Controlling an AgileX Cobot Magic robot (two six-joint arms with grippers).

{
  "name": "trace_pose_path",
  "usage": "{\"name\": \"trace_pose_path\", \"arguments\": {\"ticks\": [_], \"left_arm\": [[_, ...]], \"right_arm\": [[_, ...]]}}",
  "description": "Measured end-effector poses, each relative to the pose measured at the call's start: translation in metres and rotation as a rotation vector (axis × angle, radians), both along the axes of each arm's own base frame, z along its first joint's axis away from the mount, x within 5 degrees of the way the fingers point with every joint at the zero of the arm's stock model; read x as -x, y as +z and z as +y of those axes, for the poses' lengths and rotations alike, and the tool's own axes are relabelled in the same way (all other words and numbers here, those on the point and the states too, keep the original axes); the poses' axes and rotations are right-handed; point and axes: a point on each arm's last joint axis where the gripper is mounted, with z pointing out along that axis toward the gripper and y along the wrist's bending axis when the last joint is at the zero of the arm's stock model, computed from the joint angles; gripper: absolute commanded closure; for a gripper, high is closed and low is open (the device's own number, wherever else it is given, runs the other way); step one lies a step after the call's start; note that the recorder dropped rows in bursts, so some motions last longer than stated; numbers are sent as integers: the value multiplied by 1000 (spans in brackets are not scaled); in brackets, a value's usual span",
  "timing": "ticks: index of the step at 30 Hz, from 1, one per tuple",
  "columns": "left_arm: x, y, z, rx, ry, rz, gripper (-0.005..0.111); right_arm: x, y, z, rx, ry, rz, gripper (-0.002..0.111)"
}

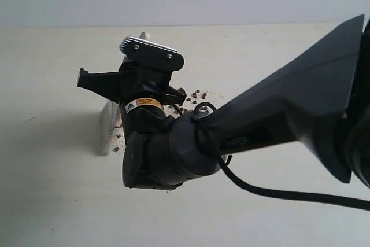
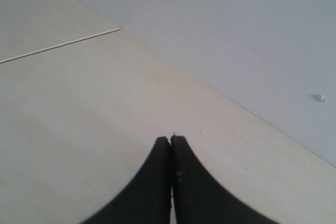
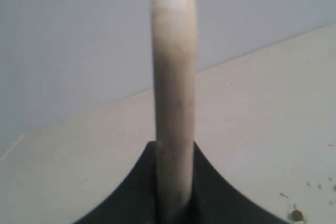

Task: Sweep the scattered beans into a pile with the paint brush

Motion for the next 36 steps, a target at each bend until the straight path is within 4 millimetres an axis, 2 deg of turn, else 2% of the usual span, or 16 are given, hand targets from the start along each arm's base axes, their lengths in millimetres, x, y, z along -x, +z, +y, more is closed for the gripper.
{"name": "trace_pose_path", "arguments": {"ticks": [14,21,28,36], "left_arm": [[0,0,0,0,0,0,107],[0,0,0,0,0,0,107],[0,0,0,0,0,0,107],[0,0,0,0,0,0,107]], "right_arm": [[-2,-4,-8,178,-85,39,108],[-3,1,-16,254,-160,47,108],[-2,13,-26,404,-218,57,108],[-1,13,-35,468,-299,86,108]]}}
